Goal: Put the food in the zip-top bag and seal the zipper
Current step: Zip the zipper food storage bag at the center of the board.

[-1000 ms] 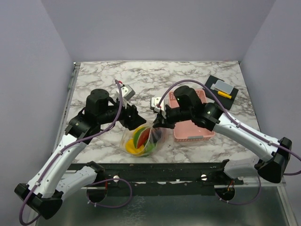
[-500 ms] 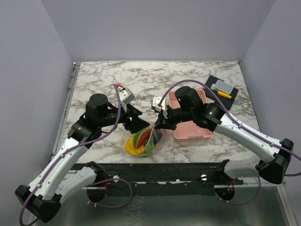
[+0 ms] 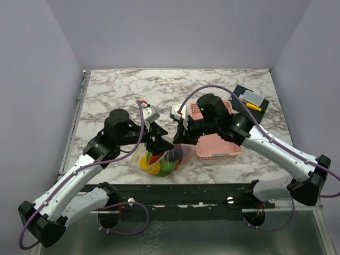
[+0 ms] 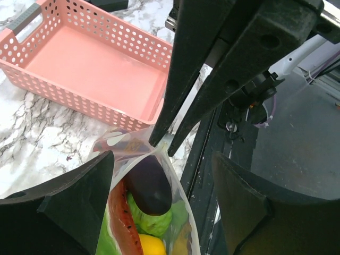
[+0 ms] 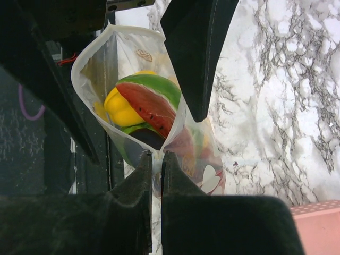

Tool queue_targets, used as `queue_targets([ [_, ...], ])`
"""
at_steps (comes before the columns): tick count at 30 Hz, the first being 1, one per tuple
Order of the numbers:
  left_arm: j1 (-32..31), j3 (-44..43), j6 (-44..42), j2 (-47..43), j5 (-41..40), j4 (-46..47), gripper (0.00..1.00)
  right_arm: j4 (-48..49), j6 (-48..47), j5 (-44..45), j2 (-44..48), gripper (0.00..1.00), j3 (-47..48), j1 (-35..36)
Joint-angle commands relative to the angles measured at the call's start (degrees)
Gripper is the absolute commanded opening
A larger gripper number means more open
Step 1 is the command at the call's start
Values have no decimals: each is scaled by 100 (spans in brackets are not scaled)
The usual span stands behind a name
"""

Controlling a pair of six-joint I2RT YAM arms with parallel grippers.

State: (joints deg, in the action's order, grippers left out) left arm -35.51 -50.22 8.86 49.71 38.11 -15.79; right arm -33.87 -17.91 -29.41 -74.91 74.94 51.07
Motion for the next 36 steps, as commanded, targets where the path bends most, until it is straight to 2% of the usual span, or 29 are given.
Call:
queue_targets([
  [1,-160,114,-170,45,-36,213,76,-36,185,-189,-23,1,299,46],
  [14,-538,415,-354,109,-310,111,69,-147,422,-1,-81,1,485,44],
  [25,-680,347,-632,-44,-1184,-410,57,-230,642,185,-181,1,674,44],
  [32,-769,287,-700,63,-1393,-580,36,-273,744,267,-208,1,787,44],
  [36,-800,216,-749,116,-1298,-651,8,-282,801,328,-218,1,826,44],
])
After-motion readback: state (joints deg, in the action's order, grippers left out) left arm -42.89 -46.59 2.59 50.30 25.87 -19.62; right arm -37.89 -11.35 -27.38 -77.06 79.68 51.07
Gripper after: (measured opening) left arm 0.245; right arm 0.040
